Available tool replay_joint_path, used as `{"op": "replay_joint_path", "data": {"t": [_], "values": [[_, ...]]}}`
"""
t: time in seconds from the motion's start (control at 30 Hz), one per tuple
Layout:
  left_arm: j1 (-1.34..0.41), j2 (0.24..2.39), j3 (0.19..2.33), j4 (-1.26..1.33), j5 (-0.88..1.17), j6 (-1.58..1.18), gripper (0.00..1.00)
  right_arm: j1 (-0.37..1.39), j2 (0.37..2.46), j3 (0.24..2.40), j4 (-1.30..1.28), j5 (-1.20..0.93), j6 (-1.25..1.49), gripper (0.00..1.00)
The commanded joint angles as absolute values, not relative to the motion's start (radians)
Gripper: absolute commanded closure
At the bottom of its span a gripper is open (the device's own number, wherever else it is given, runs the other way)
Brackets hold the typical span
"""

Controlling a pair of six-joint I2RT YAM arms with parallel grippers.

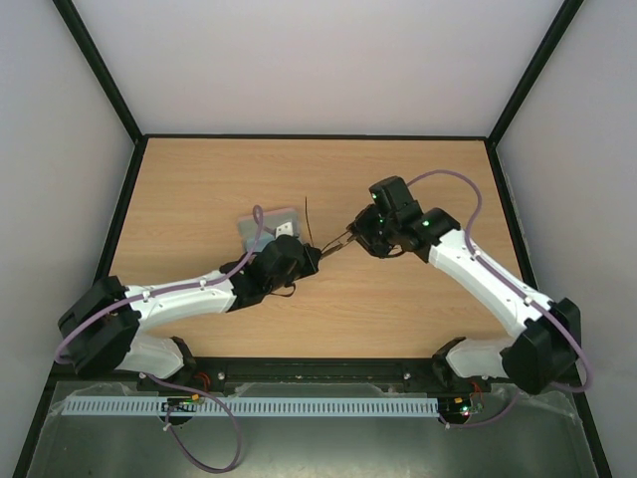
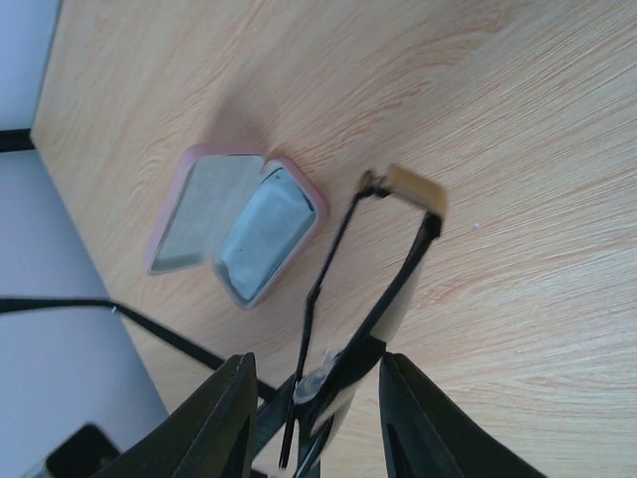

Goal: Organize the sunglasses
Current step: Fold the sunglasses.

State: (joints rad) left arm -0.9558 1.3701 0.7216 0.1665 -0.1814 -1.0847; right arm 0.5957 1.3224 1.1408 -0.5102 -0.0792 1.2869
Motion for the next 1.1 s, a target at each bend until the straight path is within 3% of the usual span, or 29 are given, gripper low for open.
{"op": "replay_joint_path", "data": {"t": [0.0,0.2,0.3,1.07], "values": [[-0.937,1.336,0.719,0.152,-0.156,-1.079,0.98,0.591,1.23,1.077,-0.473,-0.109,1.255,0.64],[-0.923,1.318,0.701,0.15,-0.148,-1.089,0.98,0.591,1.194,1.02,-0.466,-0.145,1.255,0.59],[-0.923,1.324,0.699,0.156,-0.151,-1.092,0.98,0.591,1.197,1.0,-0.454,-0.16,1.286,0.51],[-0.924,1.317,0.703,0.131,-0.142,-1.101,0.98,0.617,1.323,1.101,-0.539,0.033,1.25,0.44]]}}
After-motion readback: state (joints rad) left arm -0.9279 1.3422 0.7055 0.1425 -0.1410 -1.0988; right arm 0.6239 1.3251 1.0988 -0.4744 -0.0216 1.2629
